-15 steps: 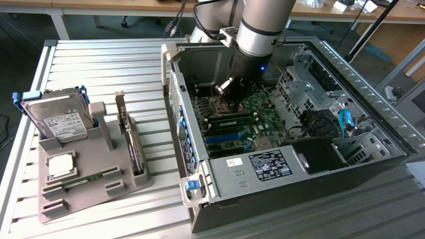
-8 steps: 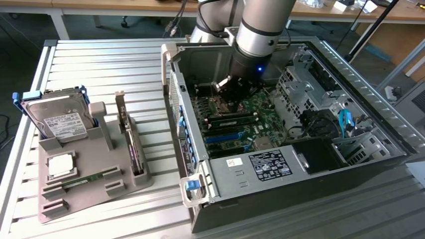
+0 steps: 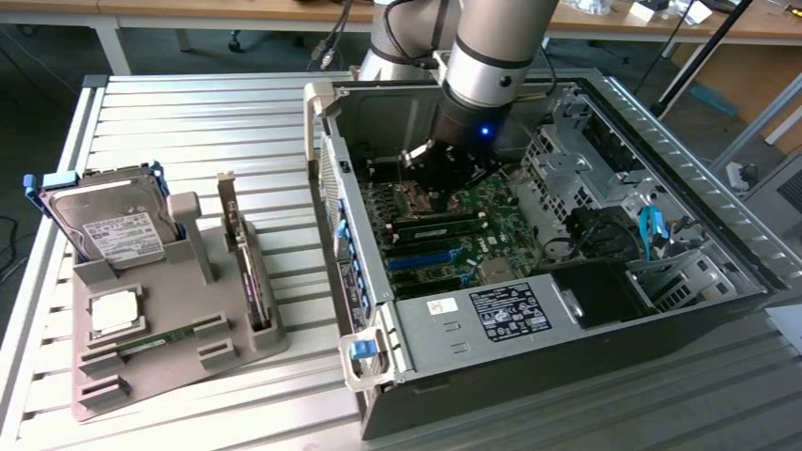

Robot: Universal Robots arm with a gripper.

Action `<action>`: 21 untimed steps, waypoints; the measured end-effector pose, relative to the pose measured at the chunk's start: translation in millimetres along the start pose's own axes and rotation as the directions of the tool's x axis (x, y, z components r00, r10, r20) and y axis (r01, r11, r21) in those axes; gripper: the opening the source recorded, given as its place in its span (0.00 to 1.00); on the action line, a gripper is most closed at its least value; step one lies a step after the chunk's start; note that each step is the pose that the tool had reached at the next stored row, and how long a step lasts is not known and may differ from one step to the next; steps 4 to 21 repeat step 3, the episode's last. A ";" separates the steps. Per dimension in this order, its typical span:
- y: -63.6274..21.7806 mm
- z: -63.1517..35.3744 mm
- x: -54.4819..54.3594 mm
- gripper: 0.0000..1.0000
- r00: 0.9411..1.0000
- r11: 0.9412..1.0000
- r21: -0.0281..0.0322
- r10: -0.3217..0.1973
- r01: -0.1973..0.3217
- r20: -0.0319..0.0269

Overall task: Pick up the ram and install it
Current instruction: 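Press down the ram until it locks into place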

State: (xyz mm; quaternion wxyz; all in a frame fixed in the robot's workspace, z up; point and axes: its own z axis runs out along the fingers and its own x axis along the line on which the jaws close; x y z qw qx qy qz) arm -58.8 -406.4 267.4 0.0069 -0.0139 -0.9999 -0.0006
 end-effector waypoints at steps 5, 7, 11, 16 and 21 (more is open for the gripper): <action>0.0 0.0 0.1 0.11 1.000 1.000 0.000 0.000 0.000 0.000; 0.0 0.0 0.1 0.11 1.000 1.000 0.000 0.000 0.000 0.000; 0.0 0.0 0.1 0.11 1.000 1.000 0.000 0.000 0.000 0.000; 0.0 0.0 0.1 0.11 1.000 1.000 0.000 0.000 0.000 0.000; 0.0 0.0 0.1 0.11 1.000 1.000 0.000 0.000 0.000 0.000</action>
